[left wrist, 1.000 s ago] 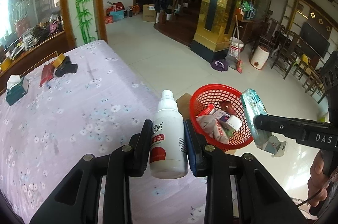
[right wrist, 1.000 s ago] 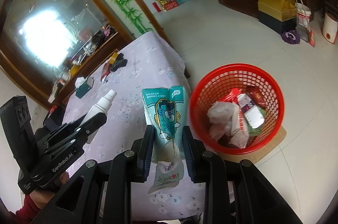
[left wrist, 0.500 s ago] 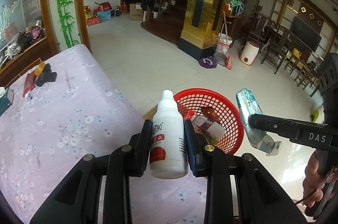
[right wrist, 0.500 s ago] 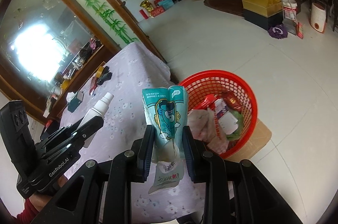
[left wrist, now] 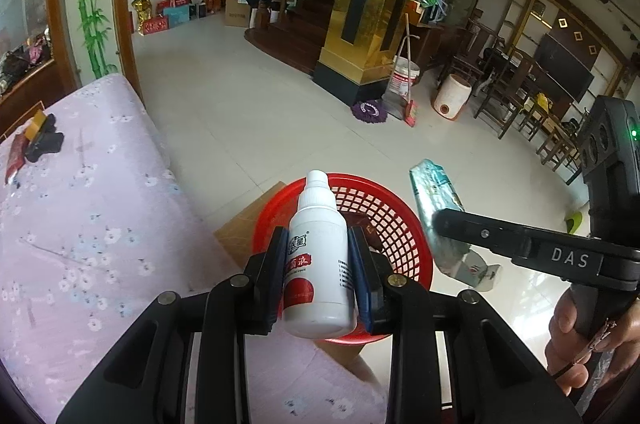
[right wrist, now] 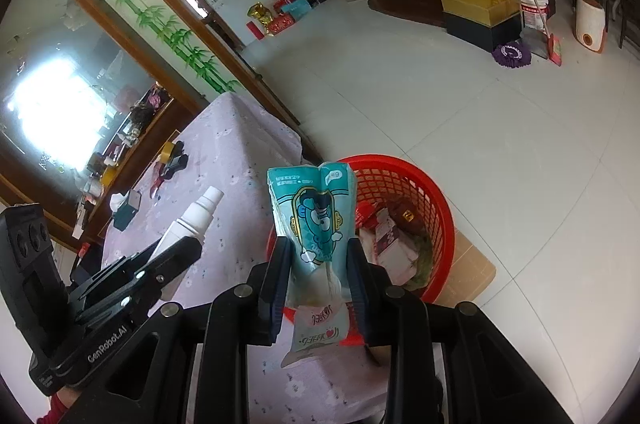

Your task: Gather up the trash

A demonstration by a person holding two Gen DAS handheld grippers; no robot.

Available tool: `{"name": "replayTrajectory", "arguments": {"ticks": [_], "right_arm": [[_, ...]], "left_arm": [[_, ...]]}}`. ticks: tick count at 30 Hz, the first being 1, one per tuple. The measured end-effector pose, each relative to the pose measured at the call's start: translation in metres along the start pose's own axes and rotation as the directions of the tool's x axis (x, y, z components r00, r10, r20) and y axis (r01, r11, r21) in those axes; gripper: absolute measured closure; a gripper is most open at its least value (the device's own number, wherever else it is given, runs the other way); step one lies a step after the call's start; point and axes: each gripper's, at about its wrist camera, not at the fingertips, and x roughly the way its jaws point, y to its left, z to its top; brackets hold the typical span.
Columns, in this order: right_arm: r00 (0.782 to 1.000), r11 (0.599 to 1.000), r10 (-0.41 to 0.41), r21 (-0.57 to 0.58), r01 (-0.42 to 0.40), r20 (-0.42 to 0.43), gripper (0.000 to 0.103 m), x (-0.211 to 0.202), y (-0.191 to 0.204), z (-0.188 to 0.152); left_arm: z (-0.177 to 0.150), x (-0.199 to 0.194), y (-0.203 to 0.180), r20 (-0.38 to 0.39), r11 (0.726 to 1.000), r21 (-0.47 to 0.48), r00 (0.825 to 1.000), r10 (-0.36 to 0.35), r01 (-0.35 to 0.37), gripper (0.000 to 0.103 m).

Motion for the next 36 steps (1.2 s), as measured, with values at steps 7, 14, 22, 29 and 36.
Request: {"name": "replayTrajectory", "arguments": {"ticks": [7,14,22,29,36], "right_arm": [[1.0,1.0,-0.021,0.015,0.021,-0.005,0.065,0.014,-0.015,0.013],[0.999,0.999,-0.037,0.013,0.036,0.008,0.054,0.018,-0.021,0.022],[0.999,0.999,-0.045,-0.005,0.045,0.013,0.042,0.018,-0.018,0.018],[0.998,0.998,-0.064,-0.016,0.065,0.025,0.038,0.008,-0.016,0.015],[0.975,0.97,-0.215,-0.101,0.221,0.062,0.03,-0.01,0.0,-0.003]], "left_arm": [[0.004,0.024,-0.007,-0.016,1.0,-0.016,1.0,-0.009,0.009,0.074],[0.007,0.029,-0.004,-0.012,0.999,-0.036,1.0,-0.019,0.018,0.052],[0.003,0.023,0.009,-0.019,0.996,-0.085,1.0,-0.005,0.003,0.049],[-0.007,-0.003,0.008,0.026,0.991,-0.091,0.994,0.104,-0.102,0.035],[-0.028,-0.034,0.013,0.068,0.969,-0.117,0.972,0.225,-0.216,0.021]]}}
